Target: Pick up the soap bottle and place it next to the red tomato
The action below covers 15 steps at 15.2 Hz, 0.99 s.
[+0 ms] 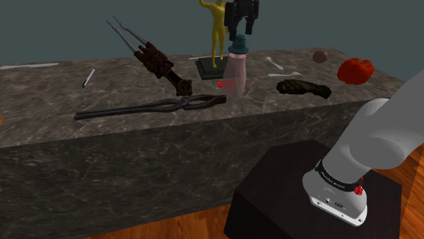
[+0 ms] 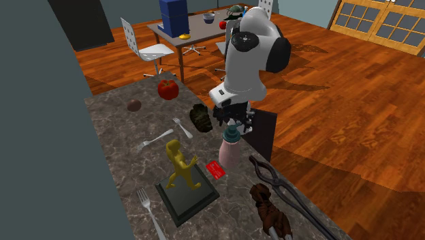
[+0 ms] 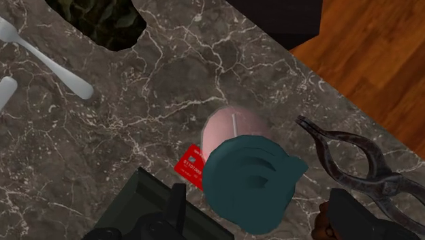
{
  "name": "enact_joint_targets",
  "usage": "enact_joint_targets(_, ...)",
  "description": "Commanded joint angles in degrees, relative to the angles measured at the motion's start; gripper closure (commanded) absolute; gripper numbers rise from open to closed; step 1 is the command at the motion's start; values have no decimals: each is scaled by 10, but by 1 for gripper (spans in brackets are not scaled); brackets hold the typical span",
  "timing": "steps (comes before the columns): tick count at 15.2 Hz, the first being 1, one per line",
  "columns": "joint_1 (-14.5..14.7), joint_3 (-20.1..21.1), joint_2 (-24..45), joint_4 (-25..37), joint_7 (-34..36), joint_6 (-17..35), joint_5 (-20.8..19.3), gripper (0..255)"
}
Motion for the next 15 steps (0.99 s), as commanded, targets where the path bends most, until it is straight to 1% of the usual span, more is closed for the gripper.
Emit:
enact_joint_targets(1, 0, 0, -4, -19, 0, 15, 0, 0)
enact_joint_targets(10, 0, 0, -6, -25, 0, 19, 0, 0)
enact_joint_targets(11, 0, 0, -6, -25, 0, 19, 0, 255)
enact_joint_targets(15, 0, 0, -6, -25, 0, 19, 0, 255)
